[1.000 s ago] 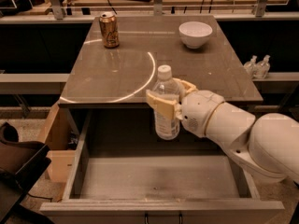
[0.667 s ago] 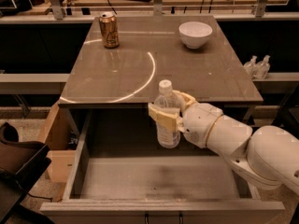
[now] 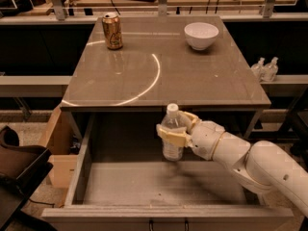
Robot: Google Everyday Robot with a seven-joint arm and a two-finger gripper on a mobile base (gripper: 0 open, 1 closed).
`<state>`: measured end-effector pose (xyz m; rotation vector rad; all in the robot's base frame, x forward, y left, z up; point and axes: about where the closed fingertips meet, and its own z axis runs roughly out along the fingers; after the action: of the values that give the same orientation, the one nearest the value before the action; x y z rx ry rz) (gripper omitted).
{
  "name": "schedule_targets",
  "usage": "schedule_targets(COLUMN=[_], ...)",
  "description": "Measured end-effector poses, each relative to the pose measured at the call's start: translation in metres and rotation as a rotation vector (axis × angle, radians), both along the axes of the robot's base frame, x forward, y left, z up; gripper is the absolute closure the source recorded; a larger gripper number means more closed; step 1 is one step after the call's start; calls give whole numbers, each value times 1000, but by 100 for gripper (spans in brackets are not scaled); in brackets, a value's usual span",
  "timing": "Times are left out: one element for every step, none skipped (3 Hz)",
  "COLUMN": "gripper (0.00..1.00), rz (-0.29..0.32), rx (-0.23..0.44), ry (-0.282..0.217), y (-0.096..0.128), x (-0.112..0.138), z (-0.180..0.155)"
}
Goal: Place blue plastic bottle into top drawer
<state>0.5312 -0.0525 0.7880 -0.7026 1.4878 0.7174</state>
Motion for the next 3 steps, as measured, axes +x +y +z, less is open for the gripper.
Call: schedule_targets(gripper=[100,100,100], rz=[0,39,56], rx=[0,13,15], ry=[0,9,11], y=[0,-1,-1], x=[0,9,13], z=[0,-19,-25])
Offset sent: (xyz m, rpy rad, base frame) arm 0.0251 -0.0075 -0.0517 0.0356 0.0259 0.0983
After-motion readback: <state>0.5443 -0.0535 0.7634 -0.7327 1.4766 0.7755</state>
